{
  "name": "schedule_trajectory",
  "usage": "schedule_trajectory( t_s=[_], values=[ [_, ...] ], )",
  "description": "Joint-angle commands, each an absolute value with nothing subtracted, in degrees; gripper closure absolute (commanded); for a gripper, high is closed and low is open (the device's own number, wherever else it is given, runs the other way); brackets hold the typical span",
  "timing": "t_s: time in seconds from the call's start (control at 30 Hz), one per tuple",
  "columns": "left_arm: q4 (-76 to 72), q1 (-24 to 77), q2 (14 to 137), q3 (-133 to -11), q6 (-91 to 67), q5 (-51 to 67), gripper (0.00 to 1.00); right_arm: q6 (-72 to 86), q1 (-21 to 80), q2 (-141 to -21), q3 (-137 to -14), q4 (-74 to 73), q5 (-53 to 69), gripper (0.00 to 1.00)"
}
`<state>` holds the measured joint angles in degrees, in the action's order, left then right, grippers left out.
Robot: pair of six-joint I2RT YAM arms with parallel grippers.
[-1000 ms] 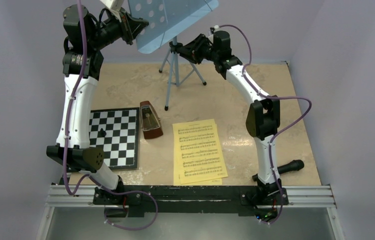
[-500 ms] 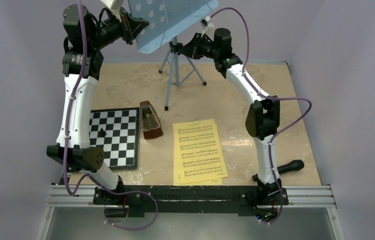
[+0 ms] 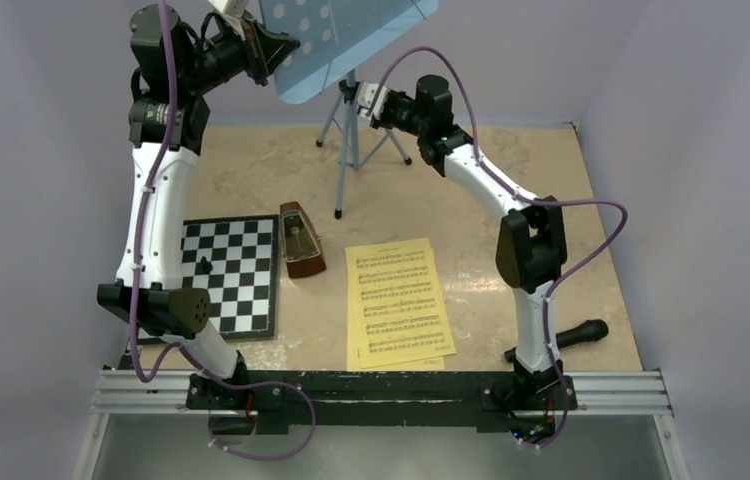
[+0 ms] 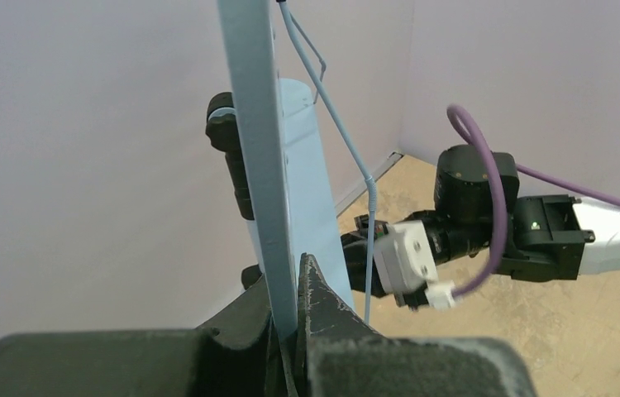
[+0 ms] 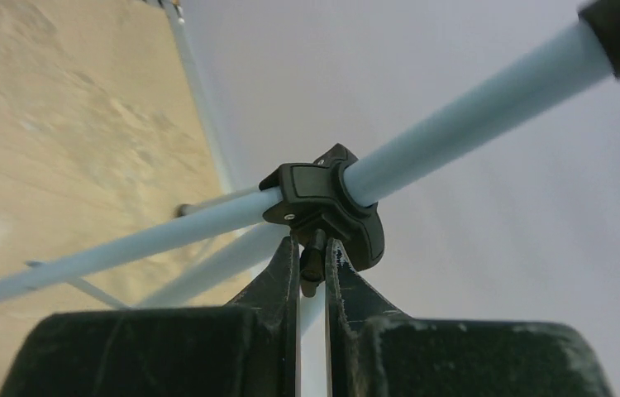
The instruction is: Pack up the instrument practice props
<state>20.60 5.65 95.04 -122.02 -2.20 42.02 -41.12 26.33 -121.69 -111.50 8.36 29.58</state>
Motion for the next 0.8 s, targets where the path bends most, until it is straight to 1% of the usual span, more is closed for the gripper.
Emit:
schedule_trajectory(
  t_s=[0.0,0.07,0.17,0.23,0.3,0.33,0.37,0.4,0.43,0.47,0.53,0.57,0.67,0.73,0.77],
  values=[
    [23.6,5.6,98.1,-123.5,1.2,43.1,1.0,-71.0,26.9,-119.9,-105.3,23.4,32.3,0.93],
    [23.6,5.5,98.5,-124.0,1.0,43.3,1.0,-79.7,27.0,-121.5,-102.3,31.4,33.8,0.85],
    [23.3,5.5,98.9,-124.3,0.7,43.5,1.0,-91.4,27.1,-125.1,-100.5,39.1,35.1,0.84],
    [23.1,5.4,99.0,-124.3,0.5,43.7,1.0,-93.0,26.9,-125.2,-98.8,41.8,35.8,0.84],
    [23.0,5.4,99.0,-124.3,0.4,43.8,1.0,-93.0,26.7,-123.8,-96.5,42.4,35.9,0.79],
    [23.0,5.4,99.0,-124.4,0.4,43.8,1.0,-92.8,26.5,-123.0,-94.9,42.7,35.9,0.75],
    [23.1,5.4,99.0,-124.4,0.4,43.9,1.0,-92.2,26.4,-122.1,-93.7,43.8,36.0,0.62],
    [23.0,5.4,99.0,-124.4,0.4,43.9,1.0,-91.3,26.3,-121.5,-92.4,45.7,36.2,0.46],
    [23.0,5.4,98.9,-124.5,0.4,44.0,1.0,-90.5,26.0,-120.9,-90.9,47.7,36.6,0.35],
    [23.0,5.3,98.9,-124.5,0.4,44.0,1.0,-89.8,25.8,-120.4,-89.1,49.9,37.3,0.27],
    [22.7,5.1,99.0,-124.4,0.4,44.3,1.0,-88.1,25.0,-119.4,-85.8,54.5,38.8,0.17],
    [22.4,5.1,99.0,-124.4,0.4,44.3,1.0,-87.4,24.6,-118.9,-84.1,56.0,39.1,0.14],
    [21.2,4.9,99.3,-124.5,-1.2,44.6,1.0,-85.3,23.5,-116.3,-80.0,56.6,38.1,0.12],
    [20.3,4.8,99.5,-124.6,-1.8,44.7,1.0,-79.0,23.0,-112.5,-78.0,54.5,34.9,0.11],
    [20.1,4.8,99.6,-124.7,-1.8,44.8,1.0,-75.5,22.8,-110.7,-77.6,52.7,31.2,0.1]
  ],
)
